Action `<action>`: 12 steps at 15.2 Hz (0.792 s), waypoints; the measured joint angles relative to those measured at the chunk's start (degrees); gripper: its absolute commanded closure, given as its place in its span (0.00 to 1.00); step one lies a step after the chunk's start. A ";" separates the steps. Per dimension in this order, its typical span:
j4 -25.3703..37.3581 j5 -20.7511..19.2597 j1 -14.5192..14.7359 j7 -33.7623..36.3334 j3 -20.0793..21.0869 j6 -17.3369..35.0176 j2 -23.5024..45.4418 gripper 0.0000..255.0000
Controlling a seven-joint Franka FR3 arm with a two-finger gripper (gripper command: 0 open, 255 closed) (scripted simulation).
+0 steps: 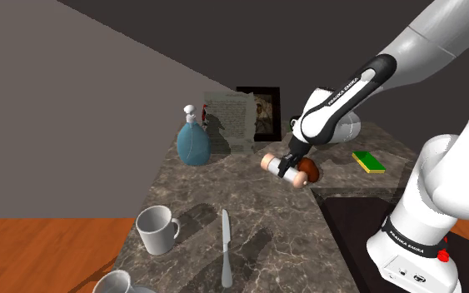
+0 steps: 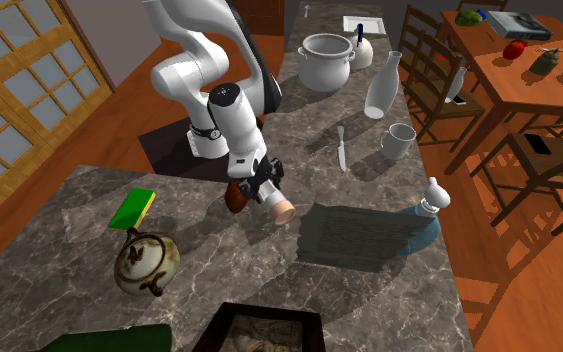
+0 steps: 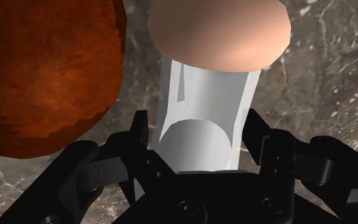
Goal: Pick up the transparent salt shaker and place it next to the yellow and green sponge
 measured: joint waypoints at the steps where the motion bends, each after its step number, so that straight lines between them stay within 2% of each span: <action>1: 0.12 -0.86 -0.55 0.77 0.39 -0.78 -0.65 1.00; 5: 0.05 -4.72 -3.30 3.81 2.00 -4.95 -4.92 1.00; 12: 1.40 -8.54 -6.11 7.58 4.16 -12.56 -11.28 1.00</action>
